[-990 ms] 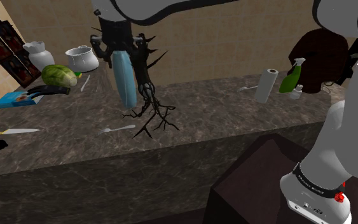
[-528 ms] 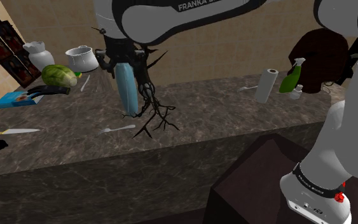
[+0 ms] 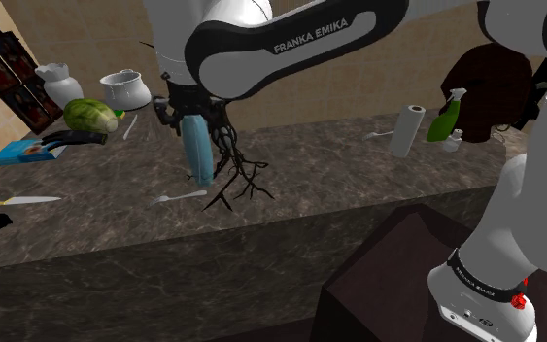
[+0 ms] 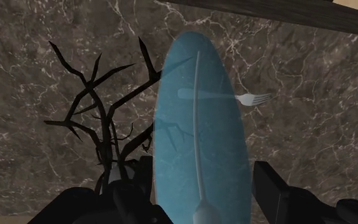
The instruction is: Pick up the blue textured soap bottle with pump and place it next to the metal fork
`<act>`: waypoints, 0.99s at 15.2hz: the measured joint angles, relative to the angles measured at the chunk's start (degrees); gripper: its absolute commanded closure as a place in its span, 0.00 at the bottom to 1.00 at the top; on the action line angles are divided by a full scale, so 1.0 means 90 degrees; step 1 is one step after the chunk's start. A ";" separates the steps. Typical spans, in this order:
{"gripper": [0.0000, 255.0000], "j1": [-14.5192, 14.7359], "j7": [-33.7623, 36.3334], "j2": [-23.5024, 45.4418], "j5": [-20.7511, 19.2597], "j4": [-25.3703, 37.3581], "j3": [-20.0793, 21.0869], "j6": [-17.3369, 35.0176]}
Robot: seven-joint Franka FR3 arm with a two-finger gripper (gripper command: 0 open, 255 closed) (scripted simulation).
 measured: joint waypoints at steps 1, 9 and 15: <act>1.00 -0.0002 0.0030 0.0011 -0.0019 -0.0070 -0.0006 0.0078; 1.00 0.0005 0.0299 0.0120 -0.0203 -0.0590 -0.0049 0.0661; 1.00 0.0015 0.0506 0.0276 -0.0380 -0.0887 -0.0102 0.1081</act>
